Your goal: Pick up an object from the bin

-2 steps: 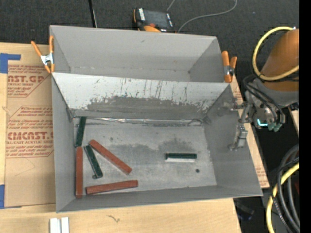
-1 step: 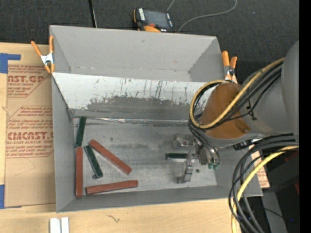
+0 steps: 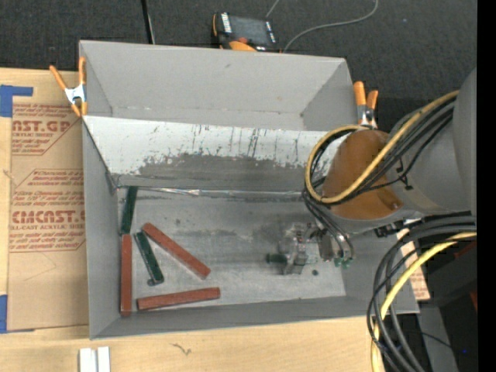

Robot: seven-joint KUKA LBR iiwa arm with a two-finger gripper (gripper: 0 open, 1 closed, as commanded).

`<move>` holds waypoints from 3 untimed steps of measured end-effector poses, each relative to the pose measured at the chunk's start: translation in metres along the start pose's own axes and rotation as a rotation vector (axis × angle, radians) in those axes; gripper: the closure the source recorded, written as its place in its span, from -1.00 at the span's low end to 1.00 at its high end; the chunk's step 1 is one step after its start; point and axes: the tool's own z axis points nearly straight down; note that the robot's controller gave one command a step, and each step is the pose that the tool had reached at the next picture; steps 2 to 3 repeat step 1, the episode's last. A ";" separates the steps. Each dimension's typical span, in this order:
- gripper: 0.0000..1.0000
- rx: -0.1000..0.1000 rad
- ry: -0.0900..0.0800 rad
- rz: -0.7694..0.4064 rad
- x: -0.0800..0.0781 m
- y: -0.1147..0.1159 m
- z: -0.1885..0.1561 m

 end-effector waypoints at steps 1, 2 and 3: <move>1.00 -0.001 -0.011 -0.038 -0.014 0.015 -0.150; 1.00 -0.001 -0.011 -0.038 -0.014 0.015 -0.150; 1.00 -0.001 -0.011 -0.038 -0.014 0.015 -0.150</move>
Offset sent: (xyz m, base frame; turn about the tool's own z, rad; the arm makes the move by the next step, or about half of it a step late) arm 0.0129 0.0127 0.1453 -0.0370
